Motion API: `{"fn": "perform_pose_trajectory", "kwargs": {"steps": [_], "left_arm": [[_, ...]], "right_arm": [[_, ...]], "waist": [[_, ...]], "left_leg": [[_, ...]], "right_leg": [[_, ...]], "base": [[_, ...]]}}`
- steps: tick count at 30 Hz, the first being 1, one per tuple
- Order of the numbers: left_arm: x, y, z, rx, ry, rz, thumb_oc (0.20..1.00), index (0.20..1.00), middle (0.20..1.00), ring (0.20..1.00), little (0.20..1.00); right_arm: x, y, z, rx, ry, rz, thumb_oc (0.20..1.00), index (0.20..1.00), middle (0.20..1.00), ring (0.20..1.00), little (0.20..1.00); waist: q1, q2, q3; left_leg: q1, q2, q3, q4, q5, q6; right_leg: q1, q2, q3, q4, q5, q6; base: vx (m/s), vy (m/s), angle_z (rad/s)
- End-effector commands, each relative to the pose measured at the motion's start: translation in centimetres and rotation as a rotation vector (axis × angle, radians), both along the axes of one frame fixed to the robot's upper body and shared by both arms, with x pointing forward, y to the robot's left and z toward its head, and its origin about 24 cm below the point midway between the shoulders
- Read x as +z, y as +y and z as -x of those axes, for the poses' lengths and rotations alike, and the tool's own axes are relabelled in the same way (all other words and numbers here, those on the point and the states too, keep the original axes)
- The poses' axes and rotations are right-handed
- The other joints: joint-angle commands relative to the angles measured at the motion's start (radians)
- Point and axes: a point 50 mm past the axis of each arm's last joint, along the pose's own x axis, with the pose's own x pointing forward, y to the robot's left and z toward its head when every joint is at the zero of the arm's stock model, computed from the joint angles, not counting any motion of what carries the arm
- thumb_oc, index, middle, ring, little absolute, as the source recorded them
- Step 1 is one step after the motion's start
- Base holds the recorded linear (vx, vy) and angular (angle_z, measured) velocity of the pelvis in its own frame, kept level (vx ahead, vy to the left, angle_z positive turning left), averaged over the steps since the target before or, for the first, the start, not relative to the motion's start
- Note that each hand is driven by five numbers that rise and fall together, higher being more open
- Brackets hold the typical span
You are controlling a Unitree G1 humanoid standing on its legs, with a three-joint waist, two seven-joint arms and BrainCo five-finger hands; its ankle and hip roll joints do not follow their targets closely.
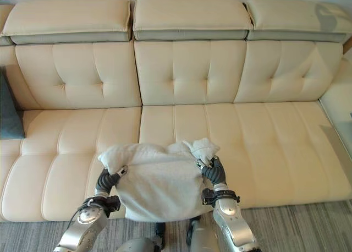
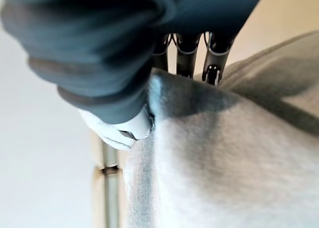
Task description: Pick up all the scattered cushions and arrange them neatly on the sofa.
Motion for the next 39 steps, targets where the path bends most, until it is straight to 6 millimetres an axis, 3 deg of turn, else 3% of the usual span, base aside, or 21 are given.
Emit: {"fn": "perform_pose_trajectory", "kwargs": {"steps": [1, 8, 15, 20, 23, 27, 32, 34, 39], "left_arm": [[6.0, 0.9, -0.4, 0.039, -0.324, 0.01, 0.2, 0.2, 0.2, 0.2, 0.2], [7.9, 0.9, 0.3, 0.06, -0.404, 0.07, 0.2, 0.2, 0.2, 0.2, 0.2], [9.0, 3.1, 0.5, 0.186, -0.456, 0.022, 0.2, 0.2, 0.2, 0.2, 0.2], [9.9, 4.4, -1.6, 0.248, -0.489, -0.047, 0.2, 0.2, 0.2, 0.2, 0.2], [12.2, 5.3, -4.3, 0.271, -0.56, -0.135, 0.2, 0.2, 0.2, 0.2, 0.2], [14.6, 5.3, -6.7, 0.272, -0.614, -0.197, 0.2, 0.2, 0.2, 0.2, 0.2], [14.4, 5.2, -7.5, 0.276, -0.589, -0.22, 0.2, 0.2, 0.2, 0.2, 0.2], [14.0, 5.0, -8.7, 0.279, -0.547, -0.237, 0.2, 0.2, 0.2, 0.2, 0.2], [15.2, 4.6, -10.8, 0.294, -0.552, -0.251, 0.2, 0.2, 0.2, 0.2, 0.2]], "right_arm": [[6.7, -0.5, -0.7, 0.009, -0.346, -0.016, 0.2, 0.2, 0.2, 0.2, 0.2], [9.0, 1.2, -0.8, 0.089, -0.441, 0.011, 0.2, 0.2, 0.2, 0.2, 0.2], [11.5, 3.2, -2.4, 0.132, -0.546, 0.106, 0.2, 0.2, 0.2, 0.2, 0.2], [13.9, 5.4, -5.3, 0.155, -0.611, 0.153, 0.2, 0.2, 0.2, 0.2, 0.2], [15.9, 6.7, -7.7, 0.135, -0.635, 0.223, 0.2, 0.2, 0.2, 0.2, 0.2], [17.3, 7.7, -9.0, 0.108, -0.647, 0.237, 0.2, 0.2, 0.2, 0.2, 0.2], [16.6, 8.5, -9.0, 0.112, -0.619, 0.22, 0.2, 0.2, 0.2, 0.2, 0.2], [15.6, 9.3, -9.3, 0.125, -0.578, 0.23, 0.2, 0.2, 0.2, 0.2, 0.2], [15.2, 10.3, -10.2, 0.108, -0.549, 0.247, 0.2, 0.2, 0.2, 0.2, 0.2]], "waist": [[-0.007, -0.024, -0.057], [-0.005, -0.017, -0.079], [0.025, -0.017, -0.085], [0.056, -0.024, -0.085], [0.088, -0.037, -0.063], [0.103, -0.043, -0.032], [0.103, -0.037, -0.016], [0.095, -0.029, 0.001], [0.082, -0.013, 0.037]], "left_leg": [[-0.023, 0.044, 0.042, -0.008, -0.052, -0.084], [0.002, 0.044, 0.027, -0.008, -0.073, -0.088], [0.011, 0.041, 0.012, -0.008, -0.084, -0.089], [0.013, 0.038, -0.002, -0.008, -0.084, -0.094], [-0.022, 0.036, -0.018, -0.008, -0.074, -0.098], [-0.077, 0.033, -0.026, -0.008, -0.056, -0.1], [-0.107, 0.03, -0.021, -0.008, -0.047, -0.1], [-0.13, 0.029, -0.017, -0.008, -0.042, -0.101], [-0.193, 0.031, -0.01, 0.021, -0.041, -0.096]], "right_leg": [[0.047, 0.037, -0.014, -0.049, -0.113, 0.026], [0.102, 0.037, -0.029, -0.057, -0.146, 0.019], [0.126, 0.03, -0.044, -0.057, -0.157, 0.019], [0.138, 0.026, -0.06, -0.057, -0.161, 0.019], [0.116, 0.025, -0.078, -0.057, -0.153, 0.017], [0.068, 0.026, -0.086, -0.057, -0.142, 0.014], [0.037, 0.023, -0.089, -0.054, -0.141, 0.012], [0.014, 0.021, -0.087, -0.051, -0.141, 0.012], [-0.06, 0.014, -0.069, -0.017, -0.141, 0.01]], "base": [[0.09, -0.028, -0.04], [0.08, -0.013, 0.06], [0.04, 0.017, 0.08], [0.03, 0.018, 0.21], [-0.04, 0.003, 0.31], [-0.03, 0.019, 0.25], [0.04, 0.038, 0.04], [0.05, 0.044, 0.01], [0.01, 0.011, 0.0]]}}
